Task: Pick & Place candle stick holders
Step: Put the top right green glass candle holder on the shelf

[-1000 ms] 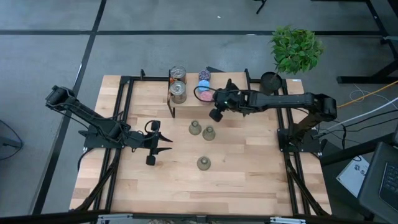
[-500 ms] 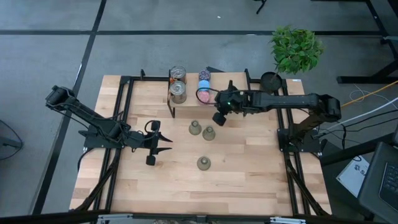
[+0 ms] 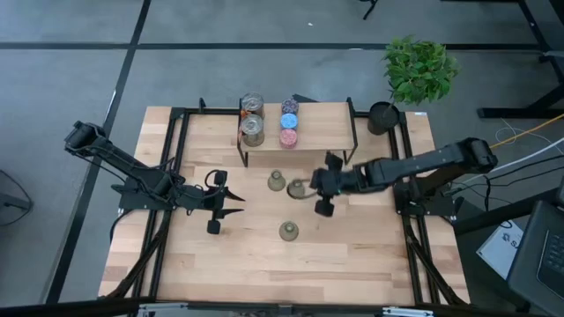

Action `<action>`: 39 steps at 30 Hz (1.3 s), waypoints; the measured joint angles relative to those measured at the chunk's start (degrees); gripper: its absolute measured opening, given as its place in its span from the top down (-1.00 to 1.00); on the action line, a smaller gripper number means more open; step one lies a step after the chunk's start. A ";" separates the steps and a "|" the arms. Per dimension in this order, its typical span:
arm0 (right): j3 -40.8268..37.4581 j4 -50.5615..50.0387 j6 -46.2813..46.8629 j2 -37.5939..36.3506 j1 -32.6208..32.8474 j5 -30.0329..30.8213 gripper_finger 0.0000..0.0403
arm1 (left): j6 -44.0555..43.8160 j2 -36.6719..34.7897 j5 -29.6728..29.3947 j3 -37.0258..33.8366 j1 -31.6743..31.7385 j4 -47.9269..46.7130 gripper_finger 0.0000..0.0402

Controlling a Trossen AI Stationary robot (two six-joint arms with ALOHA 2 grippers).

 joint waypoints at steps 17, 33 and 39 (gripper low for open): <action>-5.33 11.98 3.17 -0.04 9.94 -3.31 0.84 | -3.97 0.00 5.46 0.00 0.00 2.16 0.37; -5.33 16.95 -6.67 0.18 9.88 -5.34 0.84 | -1.23 -3.98 33.38 -14.83 17.27 28.27 0.37; -5.32 17.03 -9.41 0.49 8.91 -5.31 0.84 | -2.08 -13.73 38.49 -16.44 26.30 21.38 0.37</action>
